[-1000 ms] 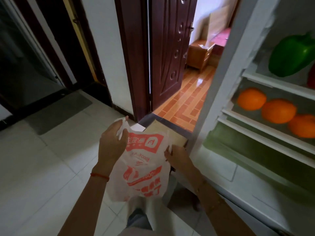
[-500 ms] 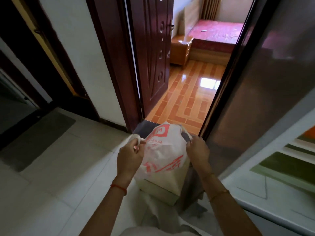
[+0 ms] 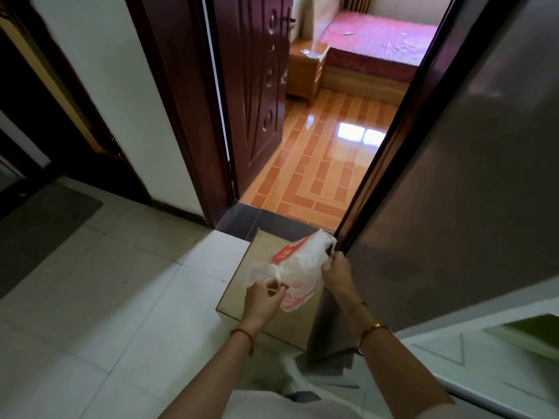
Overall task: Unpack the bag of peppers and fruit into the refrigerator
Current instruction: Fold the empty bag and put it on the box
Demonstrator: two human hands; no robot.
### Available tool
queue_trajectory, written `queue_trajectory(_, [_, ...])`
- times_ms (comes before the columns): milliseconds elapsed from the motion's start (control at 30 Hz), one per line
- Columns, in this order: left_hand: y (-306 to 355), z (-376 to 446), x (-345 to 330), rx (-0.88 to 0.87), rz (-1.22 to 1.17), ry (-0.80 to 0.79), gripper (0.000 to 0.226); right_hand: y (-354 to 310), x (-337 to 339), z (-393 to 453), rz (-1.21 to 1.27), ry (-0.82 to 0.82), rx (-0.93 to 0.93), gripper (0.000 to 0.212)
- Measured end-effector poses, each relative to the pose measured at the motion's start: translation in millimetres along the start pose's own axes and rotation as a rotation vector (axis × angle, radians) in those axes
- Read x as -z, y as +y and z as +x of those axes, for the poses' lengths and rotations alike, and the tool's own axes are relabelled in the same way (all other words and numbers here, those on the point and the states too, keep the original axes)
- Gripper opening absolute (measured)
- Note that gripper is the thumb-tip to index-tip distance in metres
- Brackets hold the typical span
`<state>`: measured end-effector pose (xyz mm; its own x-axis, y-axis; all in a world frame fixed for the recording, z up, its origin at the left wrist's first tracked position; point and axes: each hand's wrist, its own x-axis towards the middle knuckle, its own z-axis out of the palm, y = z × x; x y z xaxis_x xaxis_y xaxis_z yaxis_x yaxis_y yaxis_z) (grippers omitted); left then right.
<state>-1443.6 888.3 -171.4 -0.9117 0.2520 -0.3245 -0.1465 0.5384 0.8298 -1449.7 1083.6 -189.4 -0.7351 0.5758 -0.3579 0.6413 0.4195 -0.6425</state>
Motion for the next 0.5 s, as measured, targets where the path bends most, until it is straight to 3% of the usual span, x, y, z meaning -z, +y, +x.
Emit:
queue_trajectory(100, [-8.6,10.3,-16.2,0.075,-0.097,-0.084,0.013,30.3,-15.2,20.6,0.018,-0.021,0.009,0.034])
queue_trajectory(233, [-10.5,16.3,-36.2,0.161,-0.187,-0.226,0.022,-3.1,9.1,-12.8,-0.003,0.016,0.033,0.039])
queue_trajectory(367, [1.1,23.1,-54.9,0.172,-0.205,-0.225,0.028,-10.7,19.2,-17.8,0.036,0.054,0.045,0.039])
queue_trajectory(500, [27.6,22.6,-68.0,0.071,-0.194,-0.305,0.030,-14.5,31.0,-19.7,0.053,0.141,0.092,0.042])
